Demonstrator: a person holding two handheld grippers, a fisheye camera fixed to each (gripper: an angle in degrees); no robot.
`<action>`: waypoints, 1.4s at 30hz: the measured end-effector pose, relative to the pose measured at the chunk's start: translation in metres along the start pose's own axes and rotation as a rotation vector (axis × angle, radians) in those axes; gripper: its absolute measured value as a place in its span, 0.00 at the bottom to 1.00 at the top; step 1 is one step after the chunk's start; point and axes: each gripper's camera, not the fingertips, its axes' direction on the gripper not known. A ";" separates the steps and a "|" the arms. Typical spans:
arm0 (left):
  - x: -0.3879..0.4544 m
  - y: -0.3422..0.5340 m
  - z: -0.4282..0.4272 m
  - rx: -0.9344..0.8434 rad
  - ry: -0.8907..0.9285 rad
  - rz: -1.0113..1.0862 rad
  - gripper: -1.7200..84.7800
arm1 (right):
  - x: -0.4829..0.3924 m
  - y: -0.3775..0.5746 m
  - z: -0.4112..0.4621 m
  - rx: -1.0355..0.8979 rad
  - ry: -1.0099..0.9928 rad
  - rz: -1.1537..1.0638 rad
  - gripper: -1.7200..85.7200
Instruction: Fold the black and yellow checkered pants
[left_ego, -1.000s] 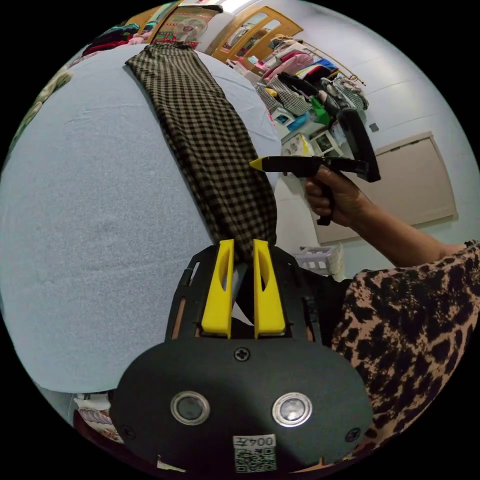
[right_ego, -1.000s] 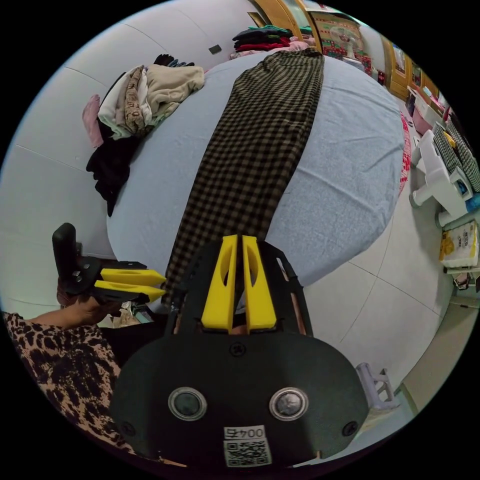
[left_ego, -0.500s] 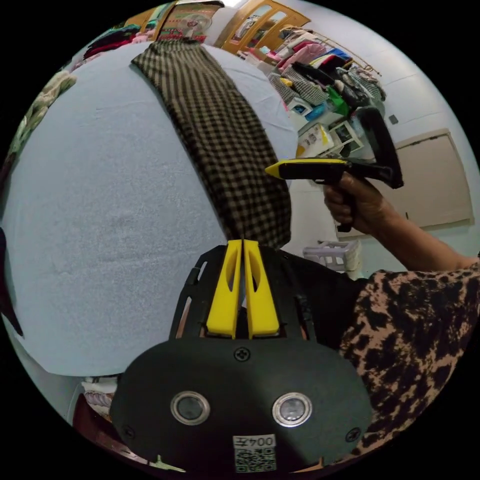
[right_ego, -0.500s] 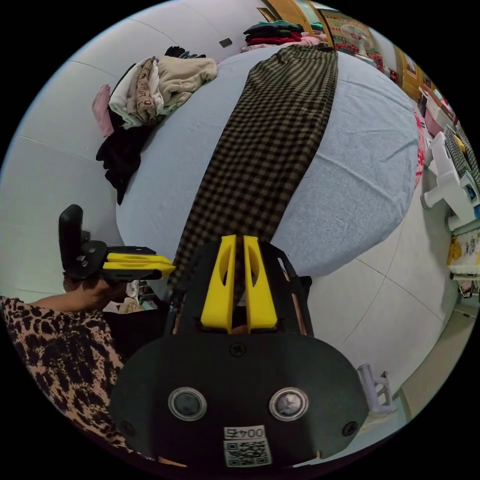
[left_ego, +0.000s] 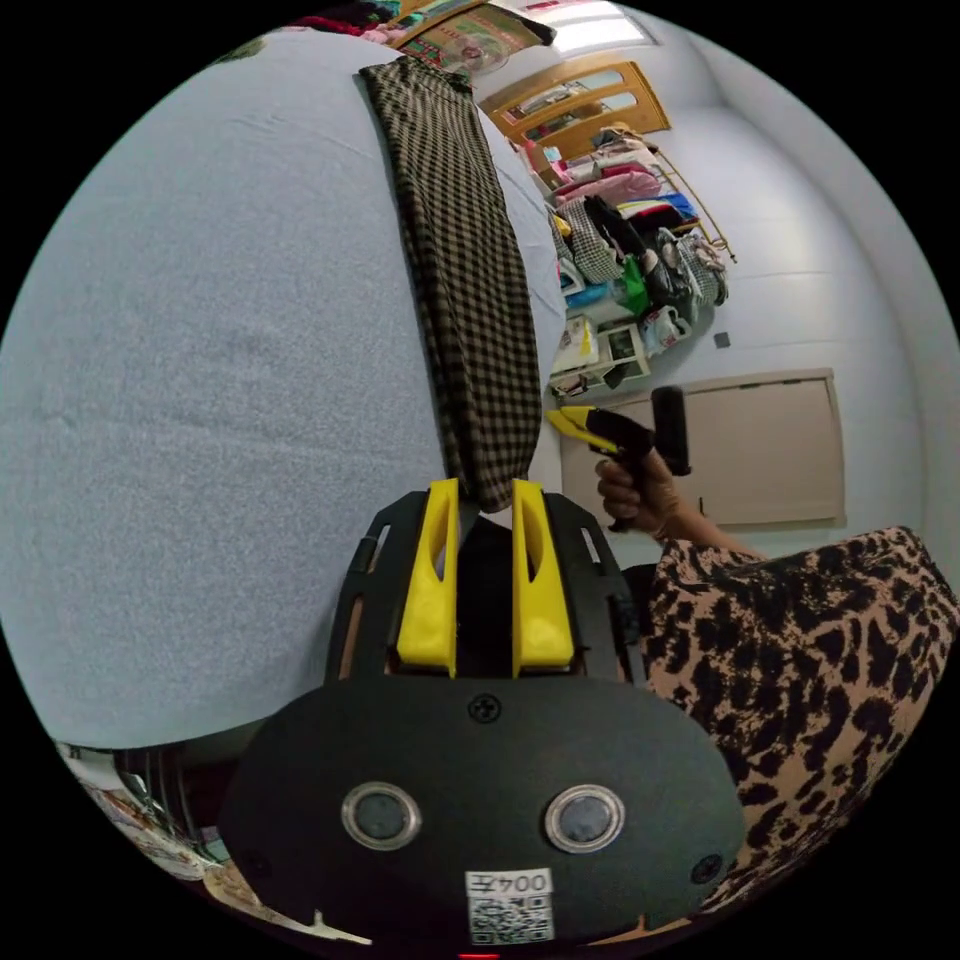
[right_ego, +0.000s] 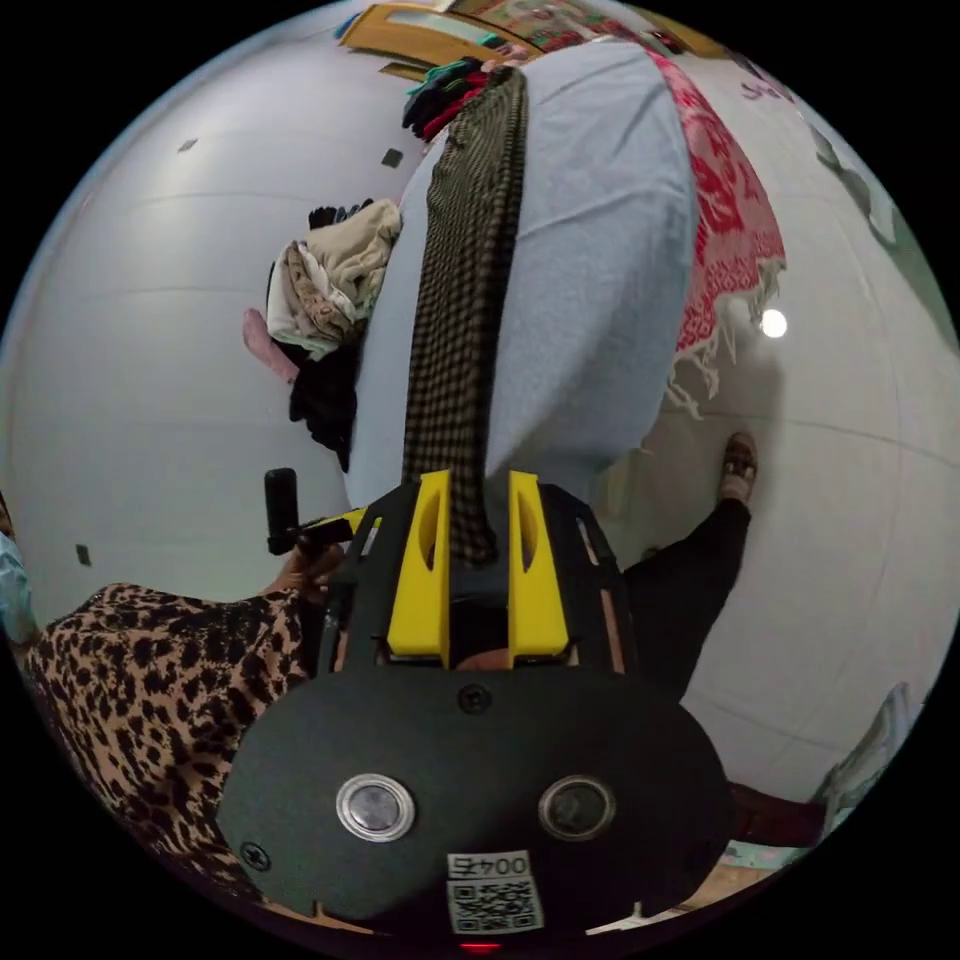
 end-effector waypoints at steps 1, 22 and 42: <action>-0.006 0.000 -0.003 0.004 0.032 -0.017 0.12 | 0.013 0.003 0.000 0.006 -0.041 0.025 0.14; -0.064 -0.001 -0.047 -0.077 0.104 -0.077 0.15 | 0.080 0.032 -0.012 -0.045 -0.431 0.025 0.07; -0.149 0.012 -0.102 0.222 0.888 -0.205 0.32 | -0.094 -0.019 -0.078 -0.122 -0.378 -0.017 0.05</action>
